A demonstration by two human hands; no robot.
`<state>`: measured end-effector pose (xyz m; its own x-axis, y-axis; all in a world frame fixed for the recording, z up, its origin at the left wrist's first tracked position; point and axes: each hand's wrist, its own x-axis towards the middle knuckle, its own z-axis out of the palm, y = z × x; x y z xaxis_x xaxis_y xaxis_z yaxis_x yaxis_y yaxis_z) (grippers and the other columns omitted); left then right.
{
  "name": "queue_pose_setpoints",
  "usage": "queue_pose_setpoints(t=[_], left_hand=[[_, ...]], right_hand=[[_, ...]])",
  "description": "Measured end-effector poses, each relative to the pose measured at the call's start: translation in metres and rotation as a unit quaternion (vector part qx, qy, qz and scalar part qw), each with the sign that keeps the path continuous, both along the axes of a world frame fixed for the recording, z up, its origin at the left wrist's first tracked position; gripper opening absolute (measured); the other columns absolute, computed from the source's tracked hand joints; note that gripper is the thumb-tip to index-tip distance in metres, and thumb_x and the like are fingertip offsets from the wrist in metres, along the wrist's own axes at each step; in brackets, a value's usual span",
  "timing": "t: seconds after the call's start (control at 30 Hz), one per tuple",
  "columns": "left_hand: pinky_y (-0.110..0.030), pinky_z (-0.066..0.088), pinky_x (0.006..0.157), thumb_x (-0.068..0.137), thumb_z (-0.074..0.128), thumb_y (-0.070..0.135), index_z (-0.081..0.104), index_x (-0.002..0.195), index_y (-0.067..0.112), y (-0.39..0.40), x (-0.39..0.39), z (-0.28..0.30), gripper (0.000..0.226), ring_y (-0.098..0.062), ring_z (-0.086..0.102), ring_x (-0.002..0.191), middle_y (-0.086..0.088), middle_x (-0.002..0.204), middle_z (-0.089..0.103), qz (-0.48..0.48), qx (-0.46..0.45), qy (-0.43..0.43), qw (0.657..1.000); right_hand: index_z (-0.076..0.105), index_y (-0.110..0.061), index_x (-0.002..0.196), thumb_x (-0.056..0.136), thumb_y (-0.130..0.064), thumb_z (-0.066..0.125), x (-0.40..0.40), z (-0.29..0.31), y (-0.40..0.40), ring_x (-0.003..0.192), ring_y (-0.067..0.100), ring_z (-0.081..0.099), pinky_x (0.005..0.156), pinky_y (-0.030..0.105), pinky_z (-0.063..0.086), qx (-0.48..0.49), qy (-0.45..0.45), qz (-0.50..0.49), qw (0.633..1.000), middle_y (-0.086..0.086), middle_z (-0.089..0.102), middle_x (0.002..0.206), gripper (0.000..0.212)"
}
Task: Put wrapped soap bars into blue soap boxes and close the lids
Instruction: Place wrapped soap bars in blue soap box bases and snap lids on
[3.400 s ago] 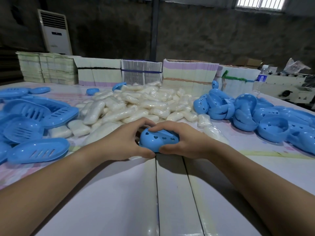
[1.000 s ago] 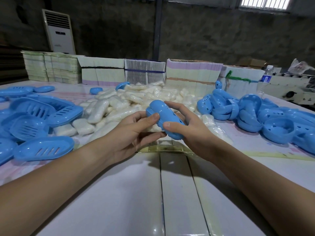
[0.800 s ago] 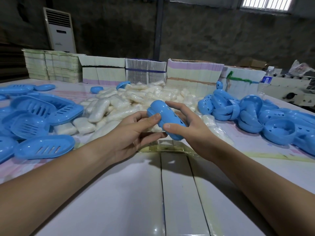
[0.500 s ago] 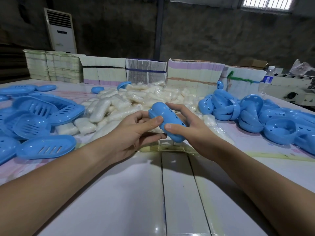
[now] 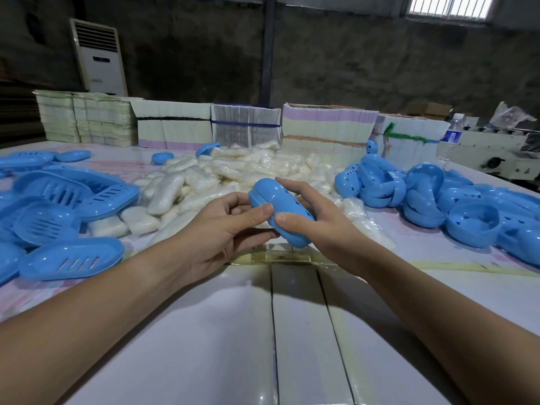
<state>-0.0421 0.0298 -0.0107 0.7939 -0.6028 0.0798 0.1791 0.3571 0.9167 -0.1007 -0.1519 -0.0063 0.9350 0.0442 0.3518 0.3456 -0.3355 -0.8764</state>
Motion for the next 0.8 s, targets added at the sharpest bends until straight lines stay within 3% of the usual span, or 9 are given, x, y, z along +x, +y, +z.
queue_pose_setpoints(t=[0.3, 0.37, 0.43, 0.6, 0.7, 0.8], left_hand=[[-0.03, 0.063, 0.078, 0.07, 0.077, 0.018, 0.057, 0.124, -0.006, 0.0006, 0.0016, -0.0006, 0.063, -0.032, 0.075, 0.095, -0.03, 0.128, 0.062, 0.01, 0.013, -0.012, 1.0], [-0.032, 0.062, 0.079, 0.069, 0.078, 0.018, 0.058, 0.122, -0.005, 0.0002, 0.0019, -0.0002, 0.06, -0.032, 0.075, 0.093, -0.03, 0.127, 0.062, 0.01, 0.009, -0.012, 1.0], [-0.033, 0.063, 0.078, 0.07, 0.077, 0.019, 0.059, 0.119, -0.002, -0.0006, 0.002, -0.0006, 0.056, -0.032, 0.075, 0.091, -0.029, 0.124, 0.065, 0.007, 0.002, -0.004, 1.0], [-0.034, 0.063, 0.078, 0.067, 0.08, 0.022, 0.059, 0.119, -0.001, -0.0017, 0.0028, -0.001, 0.062, -0.035, 0.075, 0.095, -0.026, 0.122, 0.067, 0.009, 0.026, -0.007, 1.0], [-0.039, 0.062, 0.083, 0.063, 0.082, 0.029, 0.059, 0.123, 0.006, -0.0016, 0.003, 0.0003, 0.068, -0.035, 0.073, 0.103, -0.018, 0.123, 0.069, 0.002, 0.05, -0.022, 0.999], [-0.035, 0.063, 0.073, 0.058, 0.084, 0.034, 0.058, 0.127, 0.019, -0.0004, 0.0043, 0.0038, 0.075, -0.033, 0.073, 0.103, -0.006, 0.121, 0.072, 0.013, 0.053, -0.036, 0.998]], right_hand=[[0.045, -0.034, 0.141, 0.09, -0.024, 0.069, -0.0002, -0.0007, -0.0004, 0.104, 0.023, 0.062, 0.09, 0.03, 0.054, -0.02, 0.01, 0.021, 1.0, 0.012, 0.057, 0.122, 0.058], [0.043, -0.037, 0.141, 0.085, -0.027, 0.071, -0.0001, 0.0, -0.001, 0.098, 0.015, 0.064, 0.083, 0.025, 0.055, -0.024, 0.017, 0.032, 0.999, 0.008, 0.057, 0.122, 0.064], [0.042, -0.043, 0.14, 0.081, -0.018, 0.078, 0.0006, -0.0002, -0.0022, 0.089, 0.007, 0.065, 0.074, 0.021, 0.053, -0.034, 0.02, 0.042, 0.998, 0.002, 0.057, 0.117, 0.073], [0.04, -0.043, 0.139, 0.076, -0.002, 0.077, 0.0031, -0.0019, -0.0031, 0.08, 0.003, 0.063, 0.068, 0.02, 0.053, -0.071, 0.024, 0.017, 0.997, -0.001, 0.058, 0.113, 0.084], [0.042, -0.044, 0.138, 0.072, -0.006, 0.071, 0.0017, -0.0008, -0.0034, 0.076, 0.001, 0.061, 0.066, 0.019, 0.053, -0.076, 0.016, -0.004, 0.997, -0.003, 0.057, 0.109, 0.082], [0.042, -0.052, 0.133, 0.066, -0.012, 0.067, 0.0011, 0.0039, -0.0058, 0.076, 0.006, 0.059, 0.067, 0.018, 0.054, -0.074, 0.001, -0.041, 0.996, -0.003, 0.057, 0.112, 0.082]])
